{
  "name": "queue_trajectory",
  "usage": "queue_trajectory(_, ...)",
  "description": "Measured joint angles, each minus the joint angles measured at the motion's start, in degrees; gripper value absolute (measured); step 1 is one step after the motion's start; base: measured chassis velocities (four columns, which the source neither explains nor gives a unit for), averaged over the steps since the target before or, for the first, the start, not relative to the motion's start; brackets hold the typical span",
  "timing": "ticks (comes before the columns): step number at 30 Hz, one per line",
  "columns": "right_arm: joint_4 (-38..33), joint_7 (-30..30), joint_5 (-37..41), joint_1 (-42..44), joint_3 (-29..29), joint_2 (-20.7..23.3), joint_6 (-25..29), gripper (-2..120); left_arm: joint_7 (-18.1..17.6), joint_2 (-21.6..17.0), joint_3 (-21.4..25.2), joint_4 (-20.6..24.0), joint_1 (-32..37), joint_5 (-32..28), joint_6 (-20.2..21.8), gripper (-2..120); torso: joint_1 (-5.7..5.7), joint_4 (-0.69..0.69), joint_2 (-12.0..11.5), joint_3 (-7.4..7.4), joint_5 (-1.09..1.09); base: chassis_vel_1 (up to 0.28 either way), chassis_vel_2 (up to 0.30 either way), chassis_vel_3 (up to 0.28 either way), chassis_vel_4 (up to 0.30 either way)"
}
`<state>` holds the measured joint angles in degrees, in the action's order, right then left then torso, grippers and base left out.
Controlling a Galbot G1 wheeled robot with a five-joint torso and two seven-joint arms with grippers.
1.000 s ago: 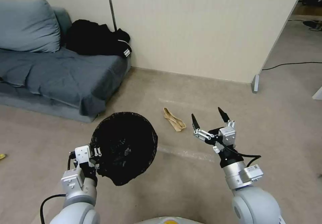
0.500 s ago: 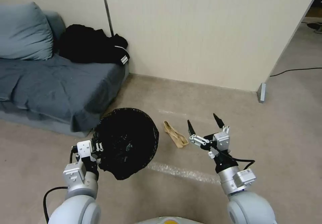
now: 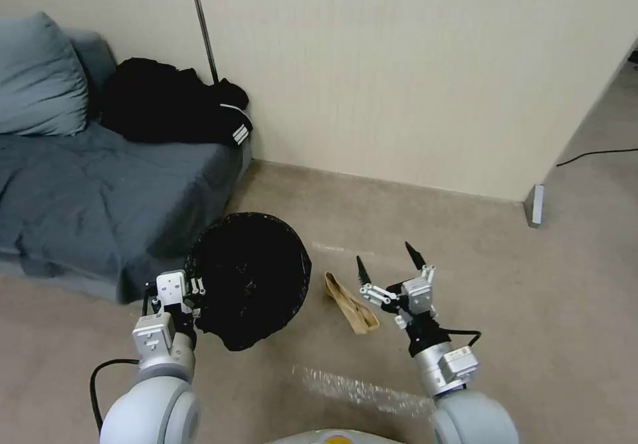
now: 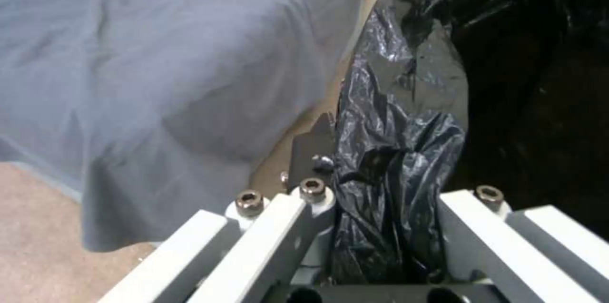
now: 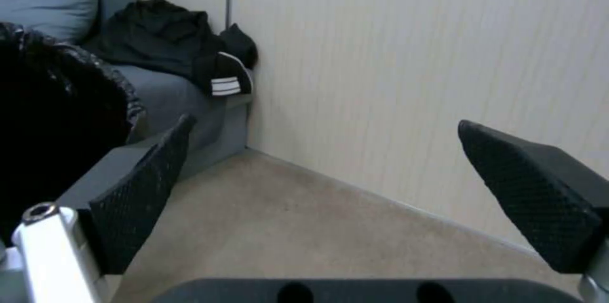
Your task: Pick up the trash bin, then pick up the garbage from the floor and place it into the trash bin.
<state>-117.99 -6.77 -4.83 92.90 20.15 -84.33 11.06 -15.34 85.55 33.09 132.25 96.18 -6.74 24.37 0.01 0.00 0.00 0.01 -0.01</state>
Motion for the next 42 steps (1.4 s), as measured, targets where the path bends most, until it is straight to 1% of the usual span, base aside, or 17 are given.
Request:
queue_trajectory(7,1.62,0.78,-0.53,-0.93,-1.75,0.98,-0.01,100,-0.07,-0.27,0.12,-0.28,0.16,0.02,0.07,3,-0.01,0.0,0.0,-0.01,0.01,0.017,-0.012,-0.01,0.02)
queue_trajectory(10,2.75,2.1,0.9,-2.36,-3.61,3.26,-1.44,100,-0.62,0.0,-0.05,-0.26,0.63,0.15,0.34,3,-0.01,0.0,0.0,-0.01,0.01,0.0,0.0,0.0,0.0)
queue_trajectory(11,2.75,2.1,0.9,-2.36,-3.61,3.26,-1.44,100,-0.62,0.0,-0.05,-0.26,0.63,0.15,0.34,3,-0.01,0.0,0.0,-0.01,0.01,0.0,0.0,0.0,0.0)
queue_trajectory(13,3.44,2.67,2.86,-3.47,-5.08,4.86,-3.23,100,-0.74,0.27,-0.59,-0.11,1.38,0.53,0.37,3,0.0,0.0,0.0,-0.01,0.01,0.0,0.0,0.0,0.0)
queue_trajectory(14,3.44,2.67,2.86,-3.47,-5.08,4.86,-3.23,100,-0.74,0.27,-0.59,-0.11,1.38,0.53,0.37,3,0.0,0.0,0.0,-0.01,0.01,0.0,0.0,0.0,0.0)
queue_trajectory(18,4.4,3.76,7.15,-5.49,-7.63,6.95,-9.08,100,-0.74,0.59,-0.98,0.09,1.98,1.19,0.37,3,-0.01,0.0,0.0,-0.01,0.01,0.0,0.0,0.0,0.0)
queue_trajectory(19,4.4,3.76,7.15,-5.49,-7.63,6.95,-9.08,100,-0.74,0.59,-0.98,0.09,1.98,1.19,0.37,3,-0.01,0.0,0.0,-0.01,0.01,0.0,0.0,0.0,0.0)
queue_trajectory(22,5.52,4.0,9.12,-7.08,-8.97,8.22,-12.43,100,-0.74,0.57,-0.96,0.14,1.93,1.27,0.37,3,-0.01,0.0,0.0,-0.01,0.01,0.0,0.0,0.0,0.0)
queue_trajectory(23,5.52,4.0,9.12,-7.08,-8.97,8.22,-12.43,100,-0.74,0.57,-0.96,0.14,1.93,1.27,0.37,3,-0.01,0.0,0.0,-0.01,0.01,0.0,0.0,0.0,0.0)
queue_trajectory(25,6.93,4.04,10.82,-8.64,-10.13,9.43,-14.85,100,-0.72,0.48,-0.85,0.21,1.82,1.27,0.41,3,-0.01,0.0,0.0,-0.01,0.01,0.0,0.0,0.0,0.0)
queue_trajectory(27,7.58,4.04,11.32,-9.29,-10.58,9.92,-15.57,100,-0.71,0.45,-0.84,0.21,1.8,1.27,0.45,3,-0.01,0.0,0.0,-0.01,0.01,0.0,0.0,0.0,0.0)
queue_trajectory(31,11.1,3.72,12.93,-12.13,-12.54,11.67,-18.32,100,-0.68,0.52,-0.85,0.11,1.67,1.3,0.52,3,-0.01,-0.01,0.0,-0.01,0.0,0.0,0.0,0.0,0.0)
queue_trajectory(34,13.35,3.2,13.34,-13.64,-13.49,12.05,-19.29,100,-0.65,0.64,-0.88,-0.06,1.61,1.4,0.54,3,0.0,0.0,0.0,-0.01,0.01,0.0,0.0,0.0,0.0)
queue_trajectory(36,14.19,2.94,13.42,-14.11,-13.73,12.08,-19.52,100,-0.64,0.7,-0.9,-0.11,1.59,1.44,0.55,3,0.0,0.0,0.0,-0.01,0.01,0.0,0.0,0.0,0.0)
queue_trajectory(40,20.08,1.6,13.49,-16.99,-15.1,12.19,-19.99,100,-0.61,0.89,-0.89,-0.18,1.53,1.68,0.55,3,-0.01,0.0,0.0,-0.01,0.01,0.0,0.0,0.0,0.0)
queue_trajectory(41,20.08,1.6,13.49,-16.99,-15.1,12.19,-19.99,100,-0.61,0.89,-0.89,-0.18,1.53,1.68,0.55,3,-0.01,0.0,0.0,-0.01,0.01,0.0,0.0,0.0,0.0)
queue_trajectory(42,22.19,1.23,13.47,-17.95,-15.49,12.2,-20.01,100,-0.59,0.92,-0.87,-0.17,1.57,1.73,0.55,3,0.0,0.0,0.0,-0.01,0.01,0.0,0.0,0.0,0.0)
